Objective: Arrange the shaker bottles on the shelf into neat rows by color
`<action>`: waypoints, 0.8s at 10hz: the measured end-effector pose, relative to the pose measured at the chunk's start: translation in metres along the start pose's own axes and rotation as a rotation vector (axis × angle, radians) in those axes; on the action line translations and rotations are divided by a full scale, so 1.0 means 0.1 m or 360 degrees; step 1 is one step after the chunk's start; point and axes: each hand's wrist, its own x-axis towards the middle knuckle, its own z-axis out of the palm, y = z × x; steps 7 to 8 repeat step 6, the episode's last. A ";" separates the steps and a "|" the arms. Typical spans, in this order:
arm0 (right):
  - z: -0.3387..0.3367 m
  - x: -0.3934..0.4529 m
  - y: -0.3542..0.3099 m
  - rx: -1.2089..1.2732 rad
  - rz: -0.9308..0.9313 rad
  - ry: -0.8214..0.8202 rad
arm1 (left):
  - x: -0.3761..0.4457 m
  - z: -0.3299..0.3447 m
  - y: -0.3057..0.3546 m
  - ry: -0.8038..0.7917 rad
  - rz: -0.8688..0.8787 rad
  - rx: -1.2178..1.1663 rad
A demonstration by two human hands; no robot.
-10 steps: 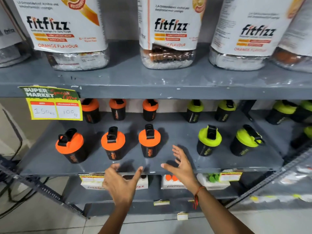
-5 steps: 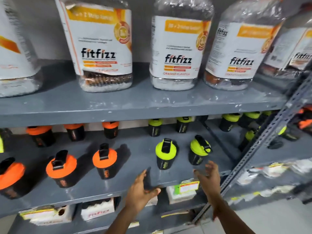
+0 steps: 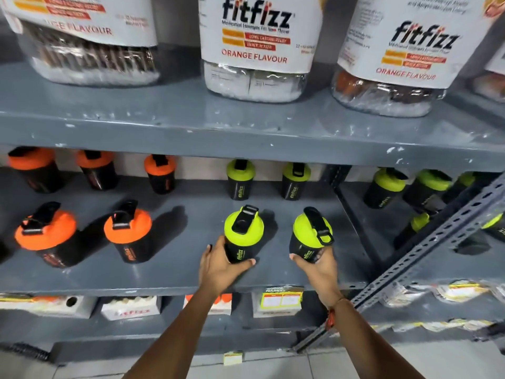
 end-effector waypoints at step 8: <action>-0.03 0.05 0.01 -0.0135 -0.0066 0.0174 | -0.16 0.17 0.08 0.0333 -0.0015 0.0033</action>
